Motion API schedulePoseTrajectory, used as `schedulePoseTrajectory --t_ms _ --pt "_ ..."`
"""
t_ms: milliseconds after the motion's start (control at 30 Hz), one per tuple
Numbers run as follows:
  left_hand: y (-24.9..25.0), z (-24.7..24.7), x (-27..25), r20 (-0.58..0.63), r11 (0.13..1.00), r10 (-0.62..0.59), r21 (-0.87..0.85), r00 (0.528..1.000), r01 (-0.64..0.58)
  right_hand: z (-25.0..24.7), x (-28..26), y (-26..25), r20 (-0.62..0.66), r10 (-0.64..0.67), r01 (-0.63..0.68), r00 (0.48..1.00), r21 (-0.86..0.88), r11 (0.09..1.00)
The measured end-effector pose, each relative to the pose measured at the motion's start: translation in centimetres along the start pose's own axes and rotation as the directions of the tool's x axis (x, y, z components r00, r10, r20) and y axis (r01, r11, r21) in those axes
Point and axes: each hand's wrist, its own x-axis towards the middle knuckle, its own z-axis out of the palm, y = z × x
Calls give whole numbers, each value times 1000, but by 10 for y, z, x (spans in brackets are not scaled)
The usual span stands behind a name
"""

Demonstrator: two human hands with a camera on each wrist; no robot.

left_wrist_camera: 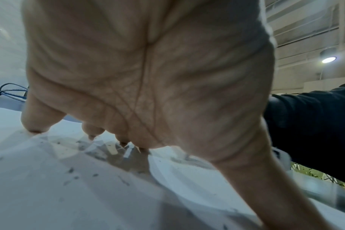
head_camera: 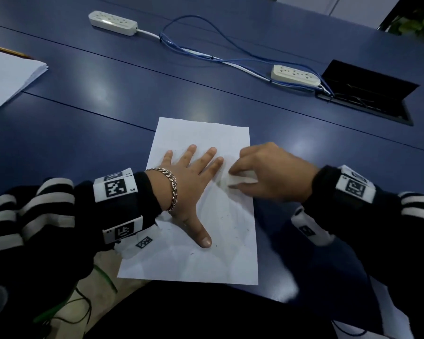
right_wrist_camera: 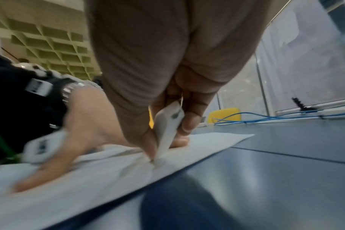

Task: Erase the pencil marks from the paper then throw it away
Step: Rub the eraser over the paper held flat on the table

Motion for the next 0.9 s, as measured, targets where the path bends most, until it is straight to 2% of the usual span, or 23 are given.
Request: schedulePoseTrajectory --t_ms 33,133,200,333,433,467,567,667,733,833,900 --pt "0 0 0 -1 1000 0 -9 1000 0 2 -4 -6 6 -12 12 1000 -9 1000" --pt "0 0 -1 -9 1000 2 -15 1000 -2 7 -27 -36 171 -113 103 979 67 992" --pt "0 0 0 -6 1000 6 -5 1000 -6 7 -35 -40 223 -134 110 966 117 987" --pt "-1 -4 -2 -39 999 34 20 999 -33 6 -36 -15 50 -33 27 998 126 992" --pt "-2 -15 2 -188 999 31 -17 982 -35 11 -40 -12 33 0 -5 999 141 990" --pt "-3 -17 4 -202 999 29 -19 979 -33 13 -41 -13 47 -4 -2 999 145 989" --pt "-6 -16 10 -116 999 28 -17 993 -30 10 -41 -17 94 -6 -7 996 143 990" --pt "-7 -12 12 -100 999 25 -28 995 -28 4 -26 -11 105 -48 34 993 128 991" --pt "-8 -12 12 -99 999 25 -30 995 -28 3 -6 2 46 -43 39 998 77 996" --pt "-10 -13 15 -90 999 24 -38 996 -27 -3 19 21 -47 41 -41 998 17 999" --pt "-11 -12 15 -94 999 12 -47 995 -17 -3 20 21 -51 37 -36 998 10 999"
